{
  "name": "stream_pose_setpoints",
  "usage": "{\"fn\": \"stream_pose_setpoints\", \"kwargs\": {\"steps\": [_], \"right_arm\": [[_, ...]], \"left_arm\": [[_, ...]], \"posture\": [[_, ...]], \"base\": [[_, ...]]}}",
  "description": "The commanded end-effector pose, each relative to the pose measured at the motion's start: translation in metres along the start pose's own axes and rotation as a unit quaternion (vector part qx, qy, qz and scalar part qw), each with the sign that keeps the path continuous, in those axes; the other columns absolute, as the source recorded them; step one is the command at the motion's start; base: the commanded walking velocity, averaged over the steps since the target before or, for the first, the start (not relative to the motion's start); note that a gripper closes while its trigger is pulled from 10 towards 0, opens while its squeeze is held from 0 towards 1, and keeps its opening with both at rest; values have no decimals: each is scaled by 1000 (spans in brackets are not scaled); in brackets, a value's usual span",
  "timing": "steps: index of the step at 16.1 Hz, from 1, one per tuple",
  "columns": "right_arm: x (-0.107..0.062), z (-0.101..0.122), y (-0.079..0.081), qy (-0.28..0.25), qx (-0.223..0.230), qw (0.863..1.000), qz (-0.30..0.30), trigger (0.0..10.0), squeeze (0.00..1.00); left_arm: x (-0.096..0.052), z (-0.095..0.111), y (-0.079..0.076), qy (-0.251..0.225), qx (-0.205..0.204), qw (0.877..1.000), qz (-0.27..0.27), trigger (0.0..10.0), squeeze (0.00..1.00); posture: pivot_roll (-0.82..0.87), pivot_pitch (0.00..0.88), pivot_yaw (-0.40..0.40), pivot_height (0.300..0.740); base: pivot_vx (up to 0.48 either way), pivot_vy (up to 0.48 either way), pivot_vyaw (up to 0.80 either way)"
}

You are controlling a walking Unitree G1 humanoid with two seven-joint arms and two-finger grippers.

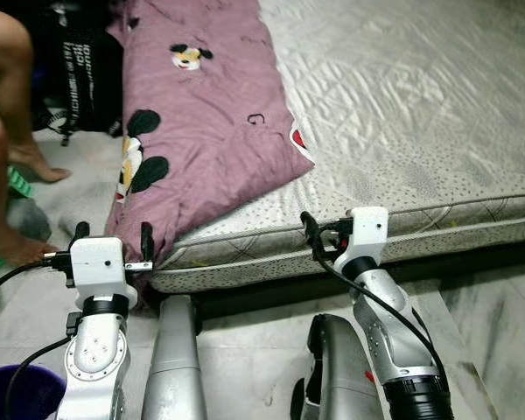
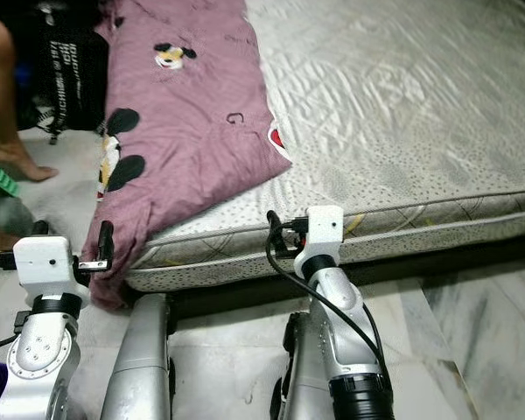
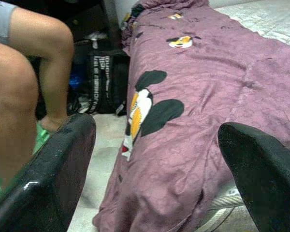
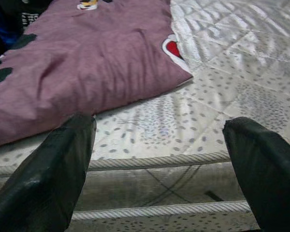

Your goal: Clean up the room

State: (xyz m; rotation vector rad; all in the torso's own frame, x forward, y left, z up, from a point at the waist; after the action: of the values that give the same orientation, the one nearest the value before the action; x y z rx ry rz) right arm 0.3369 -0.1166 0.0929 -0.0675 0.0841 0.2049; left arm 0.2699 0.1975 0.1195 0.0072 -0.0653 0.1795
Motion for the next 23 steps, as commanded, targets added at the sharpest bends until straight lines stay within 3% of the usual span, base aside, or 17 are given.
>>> {"fn": "stream_pose_setpoints", "kwargs": {"steps": [1, 6, 9, 19, 23], "right_arm": [[0, 0, -2, 0, 1, 1000, -3, 10000, 0], [2, -2, 1, 7, 7, 1000, 9, 10000, 0], [4, -2, 5, 5, -17, 1000, 17, 10000, 0], [5, -3, 3, 8, -7, 1000, 13, 10000, 0], [6, -4, 4, 8, -7, 1000, 17, 10000, 0]], "left_arm": [[0, 2, 1, -3, 6, 1000, 3, 10000, 0], [1, 1, 2, 0, 5, 1000, 8, 10000, 0], [2, 1, 1, 1, 7, 1000, 6, 10000, 0], [3, 0, -3, 1, 0, 1000, -9, 10000, 0], [3, 0, -4, 0, -2, 1000, -10, 10000, 0]], "posture": [[94, 149, -35, 529], [94, 152, -34, 515], [95, 151, -36, 515], [94, 151, -35, 515], [97, 145, -37, 515]], "base": [[0, 0, 0], [0, 0, 0], [0, 0, 533], [0, 0, 79], [262, 0, 0]]}}
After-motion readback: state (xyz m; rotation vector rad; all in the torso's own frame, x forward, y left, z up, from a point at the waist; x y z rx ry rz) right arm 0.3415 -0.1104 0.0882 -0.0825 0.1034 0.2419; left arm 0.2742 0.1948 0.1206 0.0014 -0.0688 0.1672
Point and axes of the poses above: a point about 5 cm out from each wrist's last joint towards the gripper, its own x axis pointing out of the wrist towards the gripper, its own z axis along the axis of the wrist's last joint, y = z × x, the point moved 5 cm from there along x, pointing out of the wrist towards the gripper, and after that the axes turned 9 degrees about -x, right-handed, at the moved point
